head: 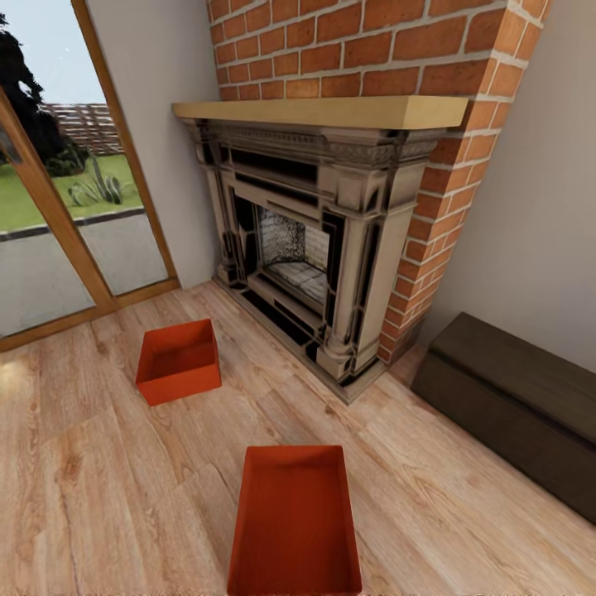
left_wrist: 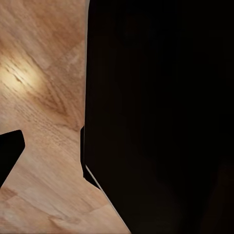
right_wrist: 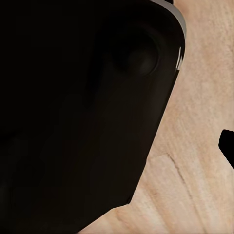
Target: Move the two storage containers from the living room to the garage. In the garage, place one container on the floor and stack the other container on top of it (either order is fine).
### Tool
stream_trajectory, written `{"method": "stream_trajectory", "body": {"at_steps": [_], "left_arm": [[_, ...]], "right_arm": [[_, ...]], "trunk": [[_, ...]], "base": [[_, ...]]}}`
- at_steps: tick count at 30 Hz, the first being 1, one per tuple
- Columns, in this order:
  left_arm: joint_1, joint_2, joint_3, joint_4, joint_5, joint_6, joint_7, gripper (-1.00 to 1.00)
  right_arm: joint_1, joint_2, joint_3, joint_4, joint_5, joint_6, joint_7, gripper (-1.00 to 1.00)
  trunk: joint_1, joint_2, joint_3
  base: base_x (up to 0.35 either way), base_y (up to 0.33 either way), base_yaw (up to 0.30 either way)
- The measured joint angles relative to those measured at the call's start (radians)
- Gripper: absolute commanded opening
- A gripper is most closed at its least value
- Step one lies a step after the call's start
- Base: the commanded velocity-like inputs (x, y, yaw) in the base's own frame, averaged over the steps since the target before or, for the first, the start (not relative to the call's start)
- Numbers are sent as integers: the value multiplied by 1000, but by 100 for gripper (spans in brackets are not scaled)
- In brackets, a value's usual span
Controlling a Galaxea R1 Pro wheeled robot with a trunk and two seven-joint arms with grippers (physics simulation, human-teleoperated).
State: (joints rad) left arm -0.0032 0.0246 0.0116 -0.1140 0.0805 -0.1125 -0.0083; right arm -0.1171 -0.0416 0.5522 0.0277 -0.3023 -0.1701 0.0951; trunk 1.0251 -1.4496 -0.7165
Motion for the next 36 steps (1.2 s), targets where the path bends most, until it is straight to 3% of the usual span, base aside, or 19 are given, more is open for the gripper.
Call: {"method": "stream_trajectory", "body": {"at_steps": [36], "left_arm": [[0, 0, 0, 0, 0, 0, 0, 100]], "right_arm": [[0, 0, 0, 0, 0, 0, 0, 100]], "trunk": [[0, 0, -57]], "base": [[0, 0, 0]]}}
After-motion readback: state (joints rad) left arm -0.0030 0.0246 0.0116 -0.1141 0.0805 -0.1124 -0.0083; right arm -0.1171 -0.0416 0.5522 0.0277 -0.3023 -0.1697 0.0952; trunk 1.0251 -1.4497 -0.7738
